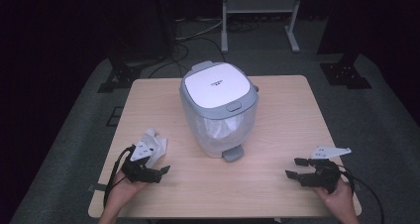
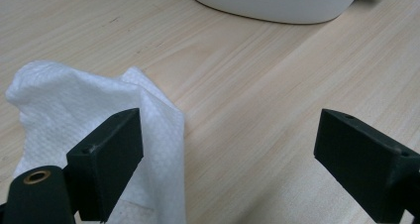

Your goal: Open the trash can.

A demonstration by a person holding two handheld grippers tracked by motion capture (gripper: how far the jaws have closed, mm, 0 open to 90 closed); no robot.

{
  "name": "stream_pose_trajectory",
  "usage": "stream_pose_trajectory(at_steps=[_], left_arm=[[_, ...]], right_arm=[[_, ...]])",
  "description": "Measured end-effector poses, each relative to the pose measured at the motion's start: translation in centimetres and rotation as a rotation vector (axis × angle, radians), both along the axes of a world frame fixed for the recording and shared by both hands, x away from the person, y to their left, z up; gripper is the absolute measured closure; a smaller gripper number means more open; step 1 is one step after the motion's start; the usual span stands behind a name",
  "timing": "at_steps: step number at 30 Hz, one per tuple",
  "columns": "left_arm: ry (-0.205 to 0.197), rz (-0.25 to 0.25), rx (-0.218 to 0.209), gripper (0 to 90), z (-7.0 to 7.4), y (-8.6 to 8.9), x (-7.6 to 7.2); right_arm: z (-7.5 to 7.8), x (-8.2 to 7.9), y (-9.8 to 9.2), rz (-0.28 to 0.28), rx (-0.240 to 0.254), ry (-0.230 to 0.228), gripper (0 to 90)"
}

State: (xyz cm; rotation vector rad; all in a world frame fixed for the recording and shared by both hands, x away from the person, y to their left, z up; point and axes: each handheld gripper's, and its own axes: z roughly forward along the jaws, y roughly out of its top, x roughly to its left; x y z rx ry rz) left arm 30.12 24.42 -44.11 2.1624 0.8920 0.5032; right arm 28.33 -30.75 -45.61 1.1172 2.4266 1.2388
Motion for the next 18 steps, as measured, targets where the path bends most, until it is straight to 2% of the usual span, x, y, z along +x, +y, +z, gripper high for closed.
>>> stream_pose_trajectory(at_steps=[5,18], left_arm=[[0.005,0.005,0.002,10.5,-0.1,0.3,0.1],[-0.007,0.006,-0.003,10.5,0.2,0.5,0.0]], right_arm=[[1.0,0.3,0.1,0.013,0.006,-0.002,33.6],[7.3,1.0,0.6,0.061,-0.022,-0.041,34.7]])
